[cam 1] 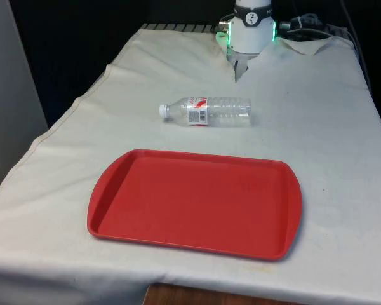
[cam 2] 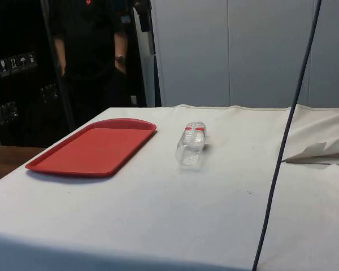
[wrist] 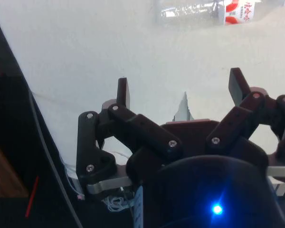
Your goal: Place the bottle upright on the tray.
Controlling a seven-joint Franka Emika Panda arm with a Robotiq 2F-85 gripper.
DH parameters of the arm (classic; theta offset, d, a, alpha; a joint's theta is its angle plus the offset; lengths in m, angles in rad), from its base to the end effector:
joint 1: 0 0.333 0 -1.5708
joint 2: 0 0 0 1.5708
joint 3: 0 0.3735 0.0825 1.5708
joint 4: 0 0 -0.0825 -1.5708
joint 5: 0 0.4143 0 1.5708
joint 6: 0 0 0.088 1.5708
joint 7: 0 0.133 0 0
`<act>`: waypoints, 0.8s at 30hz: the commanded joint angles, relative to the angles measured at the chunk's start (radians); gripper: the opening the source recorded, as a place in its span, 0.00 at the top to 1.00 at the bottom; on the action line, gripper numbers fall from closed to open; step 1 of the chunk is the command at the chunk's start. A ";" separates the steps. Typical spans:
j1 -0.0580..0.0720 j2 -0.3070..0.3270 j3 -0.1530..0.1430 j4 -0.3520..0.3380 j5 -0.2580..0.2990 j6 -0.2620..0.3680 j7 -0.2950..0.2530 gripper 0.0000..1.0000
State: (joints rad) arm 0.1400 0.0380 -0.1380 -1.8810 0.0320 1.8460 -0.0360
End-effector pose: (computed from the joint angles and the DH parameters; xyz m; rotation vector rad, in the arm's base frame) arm 0.5922 0.0055 0.5005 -3.1128 -0.0437 0.1124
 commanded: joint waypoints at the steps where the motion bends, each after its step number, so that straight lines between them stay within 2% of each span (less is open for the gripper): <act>1: 0.000 -0.004 0.000 -0.005 0.000 0.000 0.001 0.00; 8: 0.001 -0.070 0.009 -0.092 -0.013 0.030 0.024 0.00; 9: 0.000 -0.056 0.008 -0.074 -0.003 0.011 0.013 0.00; 12: 0.000 -0.098 0.011 -0.132 -0.016 0.050 0.029 0.00; 18: 0.000 -0.134 0.012 -0.182 -0.021 0.074 0.037 0.00; 19: 0.000 -0.123 0.011 -0.170 -0.011 0.059 0.027 0.00; 24: 0.000 -0.165 0.013 -0.227 -0.025 0.098 0.046 0.00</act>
State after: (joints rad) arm 0.1400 -0.1170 -0.1270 -2.0960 0.0160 1.9290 -0.0010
